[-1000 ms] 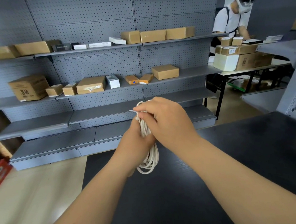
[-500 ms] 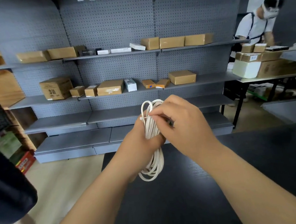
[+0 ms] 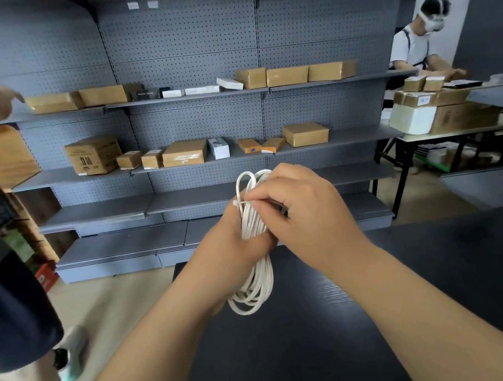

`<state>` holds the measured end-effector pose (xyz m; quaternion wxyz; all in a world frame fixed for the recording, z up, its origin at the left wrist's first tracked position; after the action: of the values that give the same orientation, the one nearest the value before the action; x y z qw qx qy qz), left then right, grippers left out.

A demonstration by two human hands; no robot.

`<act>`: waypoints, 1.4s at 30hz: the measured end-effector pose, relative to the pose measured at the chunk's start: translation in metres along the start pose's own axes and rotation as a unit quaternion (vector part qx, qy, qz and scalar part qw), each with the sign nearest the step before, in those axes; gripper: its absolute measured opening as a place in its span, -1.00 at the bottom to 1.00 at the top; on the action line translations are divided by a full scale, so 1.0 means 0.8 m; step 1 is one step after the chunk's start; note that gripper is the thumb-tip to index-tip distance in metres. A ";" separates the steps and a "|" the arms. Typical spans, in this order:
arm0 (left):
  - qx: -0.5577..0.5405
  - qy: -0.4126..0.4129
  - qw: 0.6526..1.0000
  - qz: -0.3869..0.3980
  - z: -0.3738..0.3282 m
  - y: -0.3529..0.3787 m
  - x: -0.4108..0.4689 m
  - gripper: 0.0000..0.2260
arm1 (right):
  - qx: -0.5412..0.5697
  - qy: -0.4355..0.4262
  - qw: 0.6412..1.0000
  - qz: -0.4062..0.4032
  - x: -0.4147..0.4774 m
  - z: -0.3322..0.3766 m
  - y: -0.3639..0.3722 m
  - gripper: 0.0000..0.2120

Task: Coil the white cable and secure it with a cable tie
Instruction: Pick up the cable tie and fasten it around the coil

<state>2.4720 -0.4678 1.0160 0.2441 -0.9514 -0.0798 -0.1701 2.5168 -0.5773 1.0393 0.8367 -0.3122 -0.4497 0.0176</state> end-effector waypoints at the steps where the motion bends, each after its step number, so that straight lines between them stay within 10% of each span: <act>1: -0.002 0.001 1.000 0.006 -0.001 0.001 0.000 -0.80 | 0.001 0.003 1.000 0.001 0.000 -0.001 -0.001 -0.88; 31: -0.053 0.018 0.981 0.187 0.014 0.054 0.019 -0.69 | 0.043 0.147 0.988 0.000 -0.052 -0.049 -0.037 -0.81; 42: -0.004 -0.059 0.961 0.269 0.084 0.137 0.037 -0.69 | 0.019 0.333 0.941 0.051 -0.104 -0.138 -0.003 -0.85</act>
<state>2.5444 -0.5279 0.9236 0.2718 -0.9470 0.1660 -0.0421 2.5506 -0.6610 0.9347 0.9426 -0.3064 -0.1280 -0.0361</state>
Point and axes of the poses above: each hand's wrist, its own x-axis towards the middle knuckle, its own y-axis out of the palm, z = x × y, the point moved 2 cm from there along x, towards the middle knuckle, and after that the axes turned 10 degrees about y, right-handed, at the moved point
